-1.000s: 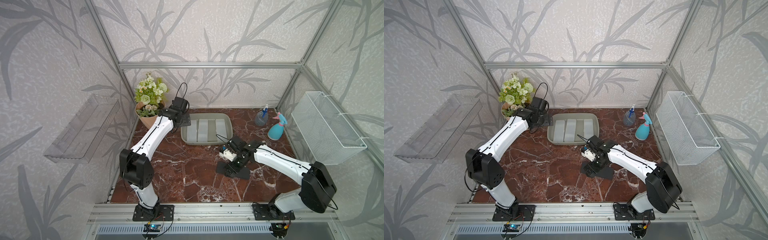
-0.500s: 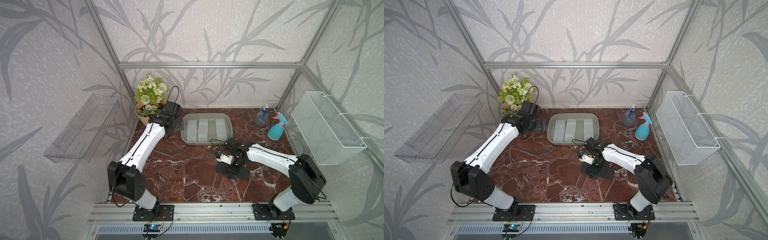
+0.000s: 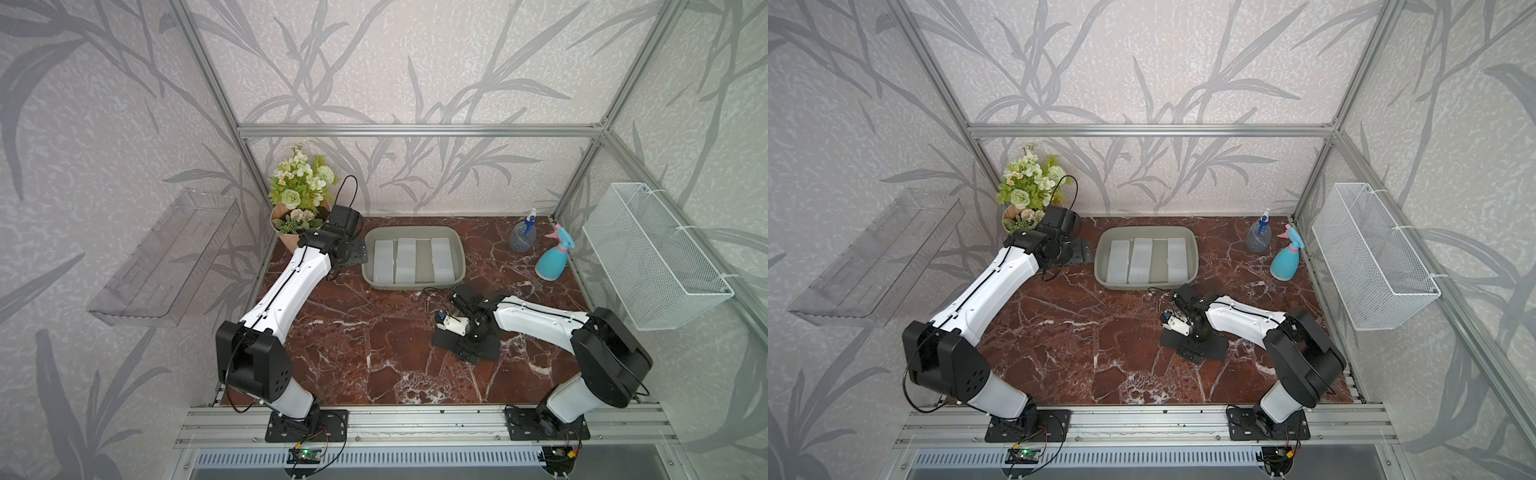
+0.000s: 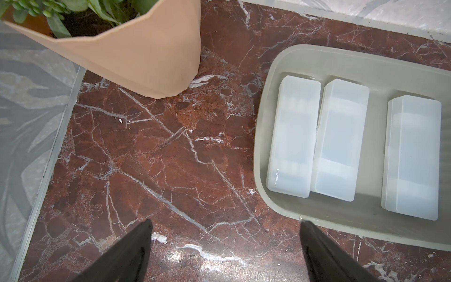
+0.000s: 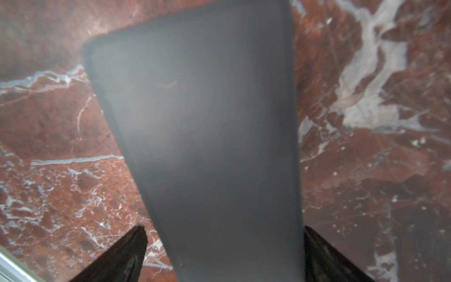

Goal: Put the pencil case into the storage box
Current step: Pick up the pencil case from the center of the board, then place the pencil case at the storage box.

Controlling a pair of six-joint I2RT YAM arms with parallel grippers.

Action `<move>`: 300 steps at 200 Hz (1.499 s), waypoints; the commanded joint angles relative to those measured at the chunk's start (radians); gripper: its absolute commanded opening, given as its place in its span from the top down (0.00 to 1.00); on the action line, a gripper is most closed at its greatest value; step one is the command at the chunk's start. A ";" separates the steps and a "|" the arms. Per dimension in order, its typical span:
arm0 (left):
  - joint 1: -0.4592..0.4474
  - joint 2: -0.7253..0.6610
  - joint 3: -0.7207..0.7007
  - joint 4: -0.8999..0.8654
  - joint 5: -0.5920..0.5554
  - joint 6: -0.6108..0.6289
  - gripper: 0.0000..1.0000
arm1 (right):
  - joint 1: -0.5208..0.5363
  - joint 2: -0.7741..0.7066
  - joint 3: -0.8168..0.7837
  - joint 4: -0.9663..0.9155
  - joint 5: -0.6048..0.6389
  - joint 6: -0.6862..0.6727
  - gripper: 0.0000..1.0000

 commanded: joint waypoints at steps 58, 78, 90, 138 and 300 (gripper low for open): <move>0.007 0.013 0.018 -0.005 -0.007 0.016 0.04 | 0.016 0.052 0.208 -0.154 0.009 0.108 0.41; 0.007 0.013 0.018 -0.009 -0.015 0.019 0.04 | 0.040 0.022 0.366 -0.232 0.024 0.129 0.40; 0.007 0.013 0.015 -0.007 -0.015 0.019 0.04 | 0.041 0.016 0.481 -0.252 0.024 0.167 0.41; 0.007 0.020 0.011 0.005 -0.001 0.009 0.04 | 0.032 0.255 0.921 -0.234 0.173 0.348 0.41; 0.037 -0.063 -0.060 -0.009 -0.022 -0.008 0.04 | -0.122 1.032 1.938 -0.530 0.223 0.896 0.40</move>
